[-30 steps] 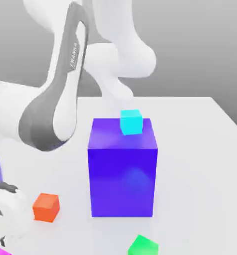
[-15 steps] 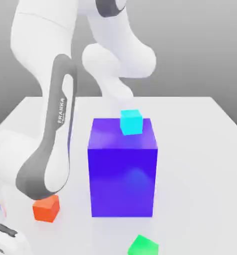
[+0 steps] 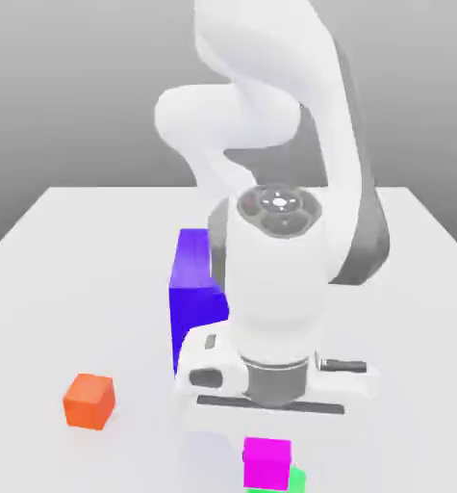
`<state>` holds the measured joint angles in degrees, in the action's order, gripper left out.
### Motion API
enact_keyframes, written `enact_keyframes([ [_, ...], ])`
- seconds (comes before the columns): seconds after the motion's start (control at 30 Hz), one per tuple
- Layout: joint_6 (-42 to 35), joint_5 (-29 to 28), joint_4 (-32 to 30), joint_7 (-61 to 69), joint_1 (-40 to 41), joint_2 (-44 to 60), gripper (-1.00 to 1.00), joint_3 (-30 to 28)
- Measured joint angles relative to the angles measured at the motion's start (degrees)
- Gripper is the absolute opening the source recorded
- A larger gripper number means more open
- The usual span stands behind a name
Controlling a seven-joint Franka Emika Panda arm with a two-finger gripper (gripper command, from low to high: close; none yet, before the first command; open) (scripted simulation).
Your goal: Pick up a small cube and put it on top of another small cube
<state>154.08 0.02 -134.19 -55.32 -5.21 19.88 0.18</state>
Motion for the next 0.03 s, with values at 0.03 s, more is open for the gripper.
enact_keyframes([
  [0.03,0.00,0.00,0.00,0.00,0.00,0.00,1.00,0.00],
])
